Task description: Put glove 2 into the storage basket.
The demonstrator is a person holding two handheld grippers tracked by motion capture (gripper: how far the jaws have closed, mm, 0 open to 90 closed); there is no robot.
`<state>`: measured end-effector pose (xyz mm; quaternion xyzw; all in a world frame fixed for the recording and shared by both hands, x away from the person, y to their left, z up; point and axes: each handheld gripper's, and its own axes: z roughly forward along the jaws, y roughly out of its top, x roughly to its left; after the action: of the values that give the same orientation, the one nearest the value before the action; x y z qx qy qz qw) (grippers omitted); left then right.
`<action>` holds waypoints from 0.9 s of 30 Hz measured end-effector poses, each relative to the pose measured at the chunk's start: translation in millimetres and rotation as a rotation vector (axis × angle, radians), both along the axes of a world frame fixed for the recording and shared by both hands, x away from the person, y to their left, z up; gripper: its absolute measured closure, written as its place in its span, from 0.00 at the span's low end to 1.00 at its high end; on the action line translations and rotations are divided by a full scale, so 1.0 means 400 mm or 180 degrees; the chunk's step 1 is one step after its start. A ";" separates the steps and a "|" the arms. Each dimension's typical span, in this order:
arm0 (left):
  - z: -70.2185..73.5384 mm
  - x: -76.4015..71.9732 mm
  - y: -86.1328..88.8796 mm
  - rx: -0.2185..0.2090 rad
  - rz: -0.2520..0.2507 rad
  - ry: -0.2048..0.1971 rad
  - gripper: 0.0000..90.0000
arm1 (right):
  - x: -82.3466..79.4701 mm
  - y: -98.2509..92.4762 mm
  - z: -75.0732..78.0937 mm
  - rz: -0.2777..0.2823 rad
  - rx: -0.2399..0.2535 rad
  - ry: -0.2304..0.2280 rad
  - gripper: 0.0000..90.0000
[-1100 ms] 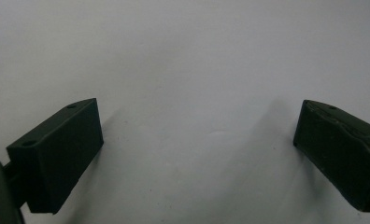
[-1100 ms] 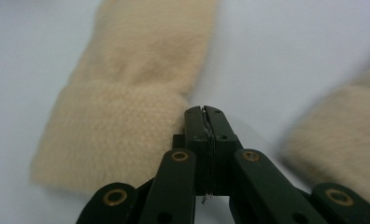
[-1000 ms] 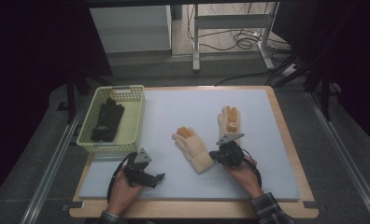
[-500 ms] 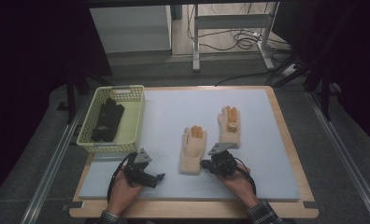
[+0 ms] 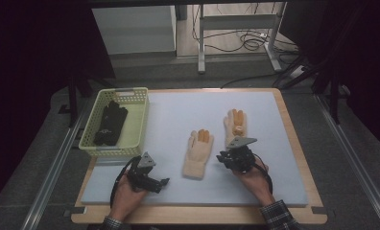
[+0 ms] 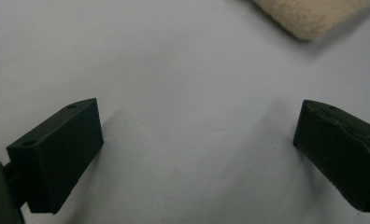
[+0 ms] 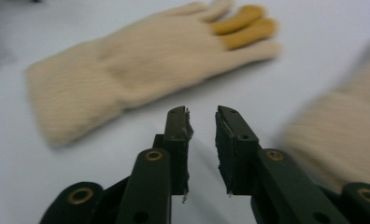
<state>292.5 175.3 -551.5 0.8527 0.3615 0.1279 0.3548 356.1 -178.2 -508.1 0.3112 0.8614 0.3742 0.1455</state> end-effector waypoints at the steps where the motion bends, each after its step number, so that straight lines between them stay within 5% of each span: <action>1: 0.000 0.000 0.000 -0.0001 0.0000 0.0000 0.02 | 0.008 -0.011 0.004 -0.0052 -0.0002 -0.0026 0.77; 14: 0.000 0.000 0.000 -0.0004 0.0001 0.0001 0.02 | 0.149 -0.110 0.026 -0.0606 -0.0124 -0.0159 0.57; 27: 0.000 0.000 0.000 -0.0006 0.0001 0.0002 0.02 | 0.244 -0.129 -0.016 -0.0602 -0.0147 -0.0124 0.39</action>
<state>292.6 175.3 -551.6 0.8524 0.3619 0.1274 0.3554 453.5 -229.8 -514.3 0.3804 0.8336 0.3448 0.2041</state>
